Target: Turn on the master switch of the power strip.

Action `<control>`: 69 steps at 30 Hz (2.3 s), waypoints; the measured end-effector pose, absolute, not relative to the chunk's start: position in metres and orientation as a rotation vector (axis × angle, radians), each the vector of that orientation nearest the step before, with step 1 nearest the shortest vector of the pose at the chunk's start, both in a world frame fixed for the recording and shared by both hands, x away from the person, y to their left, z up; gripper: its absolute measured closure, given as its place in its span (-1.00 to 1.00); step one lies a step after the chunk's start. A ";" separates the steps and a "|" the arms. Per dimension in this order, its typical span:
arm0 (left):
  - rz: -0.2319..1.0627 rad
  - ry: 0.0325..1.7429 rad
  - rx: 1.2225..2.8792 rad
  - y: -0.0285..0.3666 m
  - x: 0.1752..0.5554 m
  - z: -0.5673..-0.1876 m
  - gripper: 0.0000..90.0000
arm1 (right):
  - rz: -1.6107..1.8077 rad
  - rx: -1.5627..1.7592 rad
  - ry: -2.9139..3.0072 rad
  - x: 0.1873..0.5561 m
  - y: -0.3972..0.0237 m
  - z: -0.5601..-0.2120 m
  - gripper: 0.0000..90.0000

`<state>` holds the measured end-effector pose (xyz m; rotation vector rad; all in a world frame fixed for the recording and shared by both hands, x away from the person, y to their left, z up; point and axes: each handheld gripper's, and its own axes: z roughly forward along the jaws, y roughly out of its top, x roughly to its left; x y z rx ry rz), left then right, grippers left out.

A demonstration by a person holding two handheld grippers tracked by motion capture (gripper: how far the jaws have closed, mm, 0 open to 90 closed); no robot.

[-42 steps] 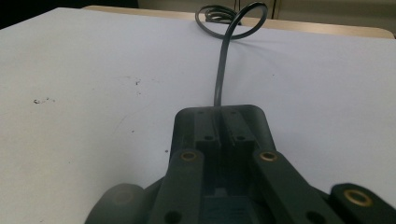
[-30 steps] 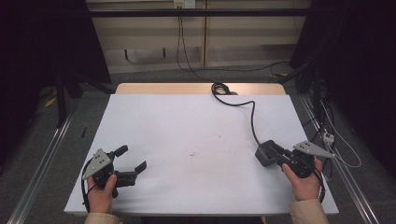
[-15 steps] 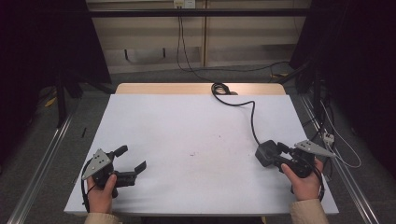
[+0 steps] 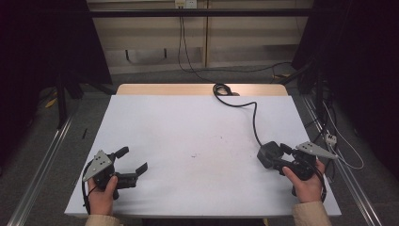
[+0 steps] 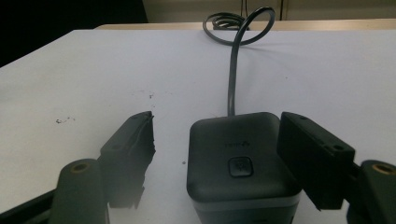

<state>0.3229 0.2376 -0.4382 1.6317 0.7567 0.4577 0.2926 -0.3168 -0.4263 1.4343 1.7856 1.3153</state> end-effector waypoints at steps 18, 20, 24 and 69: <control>0.460 0.760 1.632 0.239 0.323 -0.438 -0.93 | 1.355 1.347 1.853 0.287 -0.306 -0.424 -0.55; 0.460 0.759 1.632 0.239 0.323 -0.438 -0.93 | 1.358 1.334 1.859 0.286 -0.305 -0.424 -0.56; 0.456 0.765 1.630 0.238 0.323 -0.438 -0.93 | 1.376 1.303 1.881 0.284 -0.301 -0.425 -0.57; 0.451 0.759 1.634 0.236 0.322 -0.439 -0.93 | 1.420 1.117 2.050 0.272 -0.269 -0.436 -0.65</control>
